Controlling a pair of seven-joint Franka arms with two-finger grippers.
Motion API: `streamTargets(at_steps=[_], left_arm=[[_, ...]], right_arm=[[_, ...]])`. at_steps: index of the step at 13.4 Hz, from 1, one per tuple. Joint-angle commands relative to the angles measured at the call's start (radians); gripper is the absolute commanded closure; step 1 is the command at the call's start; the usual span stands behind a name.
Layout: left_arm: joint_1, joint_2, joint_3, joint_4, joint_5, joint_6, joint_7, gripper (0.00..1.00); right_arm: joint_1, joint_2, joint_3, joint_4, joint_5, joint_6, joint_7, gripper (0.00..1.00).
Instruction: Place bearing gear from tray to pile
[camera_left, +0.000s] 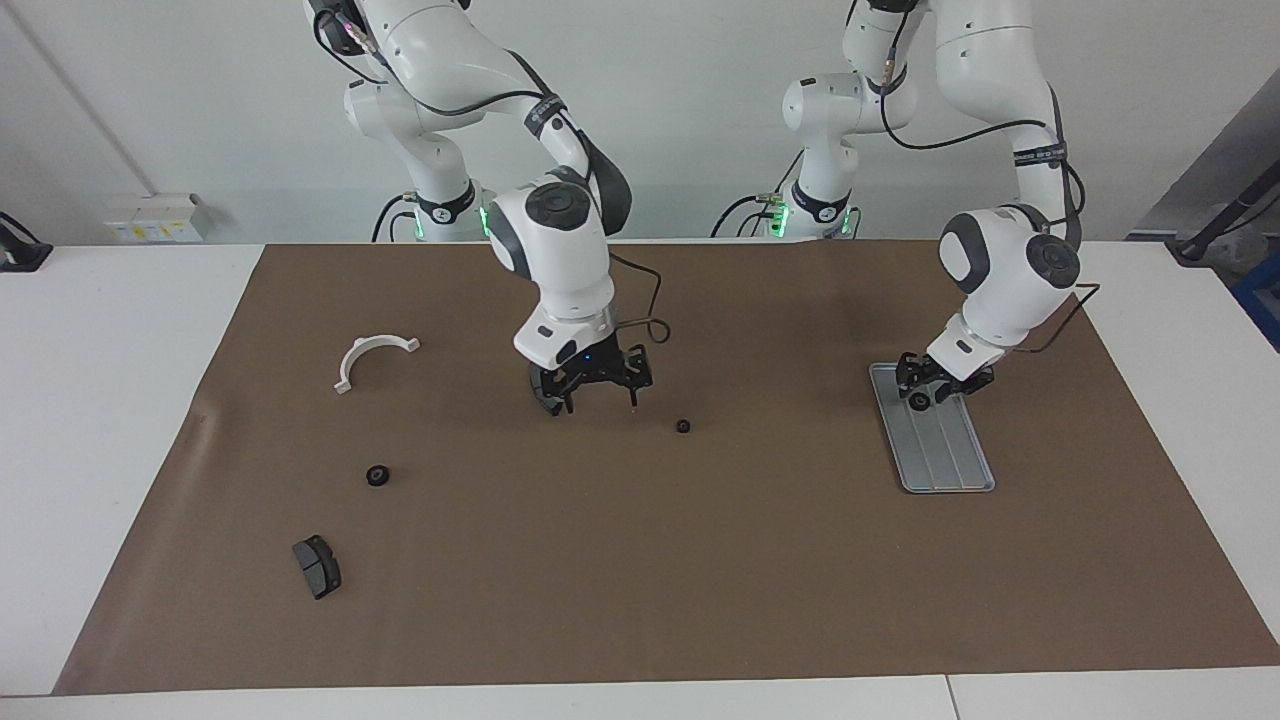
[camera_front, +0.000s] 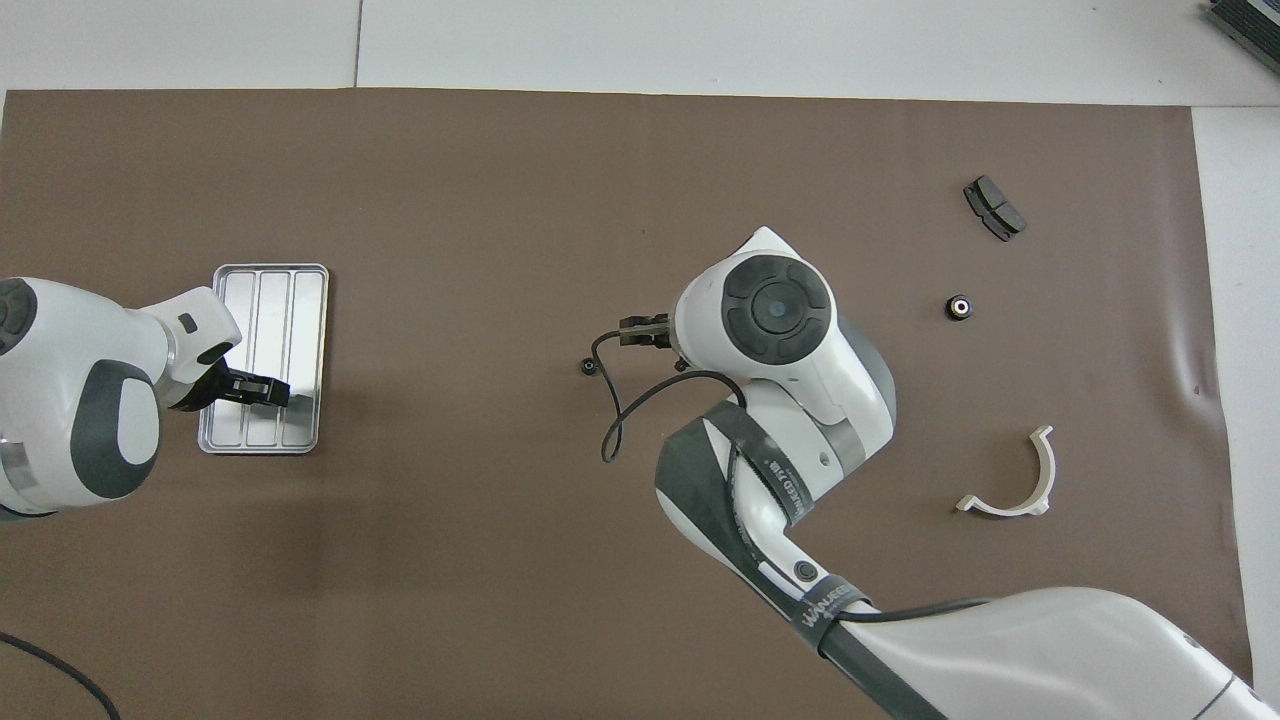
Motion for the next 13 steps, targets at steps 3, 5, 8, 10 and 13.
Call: streamTargets(at_steps=[3, 5, 8, 10, 13], left_arm=[[0.011, -0.051, -0.007, -0.098, 0.000, 0.099, 0.015, 0.40], [0.011, -0.057, -0.007, -0.126, 0.000, 0.140, 0.014, 0.42], [0.011, -0.058, -0.007, -0.134, -0.002, 0.150, 0.012, 0.50], [0.011, -0.057, -0.007, -0.129, -0.002, 0.151, 0.006, 0.62], [0.011, -0.055, -0.007, -0.125, -0.002, 0.154, 0.003, 0.72]], right_arm=[[0.030, 0.212, 0.107, 0.135, -0.236, -0.008, 0.232, 0.00], [0.042, 0.228, 0.122, 0.135, -0.236, 0.001, 0.249, 0.00], [0.056, 0.244, 0.127, 0.135, -0.241, 0.015, 0.263, 0.00], [0.058, 0.257, 0.127, 0.135, -0.274, 0.047, 0.263, 0.00], [0.062, 0.266, 0.127, 0.135, -0.300, 0.050, 0.261, 0.25]])
